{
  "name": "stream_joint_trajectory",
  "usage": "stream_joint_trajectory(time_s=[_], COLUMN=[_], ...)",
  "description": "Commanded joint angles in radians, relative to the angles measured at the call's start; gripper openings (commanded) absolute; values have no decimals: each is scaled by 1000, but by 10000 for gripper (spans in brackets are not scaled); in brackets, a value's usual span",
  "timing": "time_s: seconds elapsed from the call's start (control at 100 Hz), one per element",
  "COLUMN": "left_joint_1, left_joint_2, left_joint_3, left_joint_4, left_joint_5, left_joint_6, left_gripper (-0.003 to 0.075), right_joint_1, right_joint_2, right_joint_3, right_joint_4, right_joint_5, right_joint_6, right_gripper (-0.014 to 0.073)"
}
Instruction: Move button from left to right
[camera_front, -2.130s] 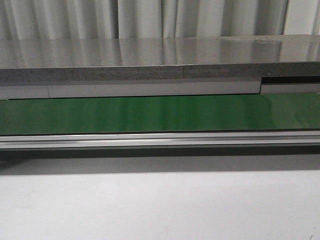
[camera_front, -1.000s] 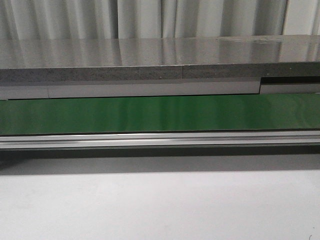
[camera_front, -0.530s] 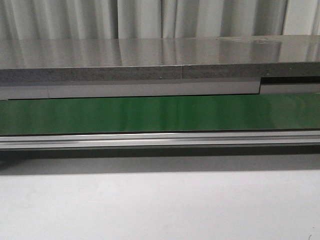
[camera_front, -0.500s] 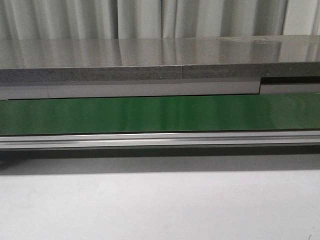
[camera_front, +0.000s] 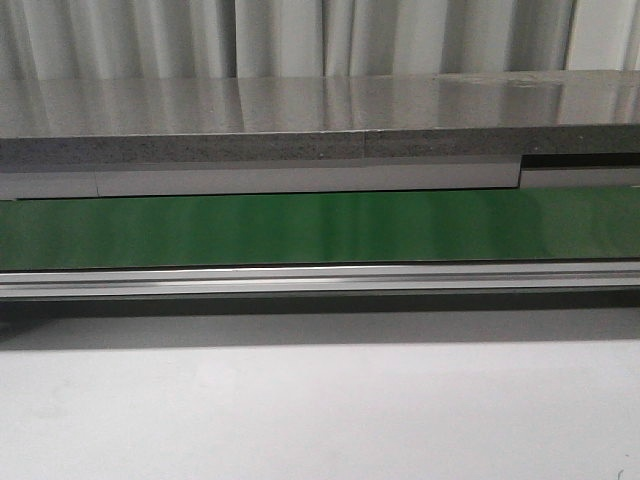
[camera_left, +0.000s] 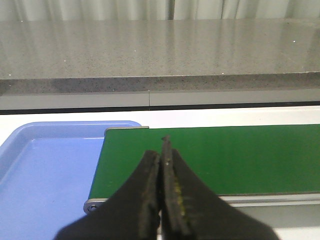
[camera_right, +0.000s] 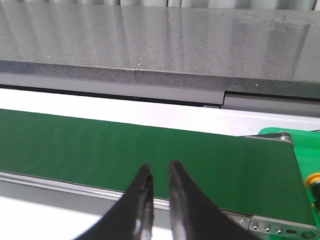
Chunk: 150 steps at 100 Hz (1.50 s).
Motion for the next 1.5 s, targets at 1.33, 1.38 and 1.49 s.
stream_joint_trajectory(time_s=[1.33, 1.38, 1.49], left_joint_1=[-6, -6, -6], left_joint_2=[6, 6, 6], left_joint_3=[-28, -28, -28], left_joint_4=[-3, -3, -3], left_joint_5=[-86, -86, -86], left_joint_6=[3, 3, 3], left_gripper=[-20, -20, -20], right_joint_1=[69, 77, 81], right_joint_2=[-131, -156, -204], right_joint_3=[125, 148, 208], right_joint_4=[-162, -240, -375], right_joint_5=[-219, -227, -246], right_joint_6=[191, 291, 439], right_gripper=[-67, -67, -67])
